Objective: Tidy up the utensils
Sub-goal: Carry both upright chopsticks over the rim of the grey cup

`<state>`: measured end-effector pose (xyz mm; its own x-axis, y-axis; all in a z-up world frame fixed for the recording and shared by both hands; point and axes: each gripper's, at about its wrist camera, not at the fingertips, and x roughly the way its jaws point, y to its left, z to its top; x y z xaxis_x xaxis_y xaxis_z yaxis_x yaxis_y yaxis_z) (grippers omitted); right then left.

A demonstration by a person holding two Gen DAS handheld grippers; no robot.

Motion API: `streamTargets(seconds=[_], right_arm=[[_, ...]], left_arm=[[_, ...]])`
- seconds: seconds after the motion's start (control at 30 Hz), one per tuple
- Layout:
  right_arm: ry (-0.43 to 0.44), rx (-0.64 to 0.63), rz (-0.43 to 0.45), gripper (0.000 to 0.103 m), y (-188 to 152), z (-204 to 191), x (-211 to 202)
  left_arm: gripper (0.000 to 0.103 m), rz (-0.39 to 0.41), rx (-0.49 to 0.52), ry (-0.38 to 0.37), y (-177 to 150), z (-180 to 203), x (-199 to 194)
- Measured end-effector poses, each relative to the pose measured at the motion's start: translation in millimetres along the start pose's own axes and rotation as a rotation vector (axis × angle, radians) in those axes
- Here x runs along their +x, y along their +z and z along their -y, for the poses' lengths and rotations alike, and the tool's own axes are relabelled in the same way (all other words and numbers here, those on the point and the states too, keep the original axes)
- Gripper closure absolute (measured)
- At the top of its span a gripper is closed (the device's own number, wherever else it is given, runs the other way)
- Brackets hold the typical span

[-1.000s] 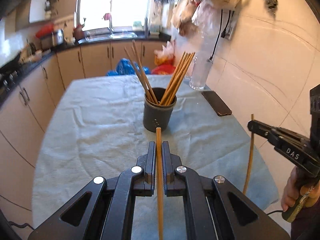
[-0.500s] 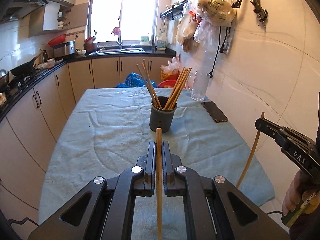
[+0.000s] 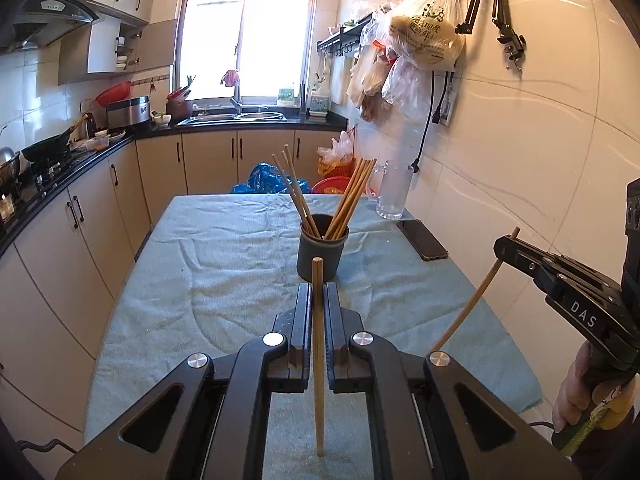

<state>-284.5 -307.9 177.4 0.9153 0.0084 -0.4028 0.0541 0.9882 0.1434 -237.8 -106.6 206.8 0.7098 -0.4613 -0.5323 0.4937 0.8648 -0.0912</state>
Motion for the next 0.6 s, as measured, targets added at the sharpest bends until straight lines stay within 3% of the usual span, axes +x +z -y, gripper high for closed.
streamTargets(seconds=[0.6], right_arm=[[-0.005,-0.014,-0.006,0.097,23,-9,21]], left_arm=[[0.098,0.027,0.097,0.109,29,-7,27]])
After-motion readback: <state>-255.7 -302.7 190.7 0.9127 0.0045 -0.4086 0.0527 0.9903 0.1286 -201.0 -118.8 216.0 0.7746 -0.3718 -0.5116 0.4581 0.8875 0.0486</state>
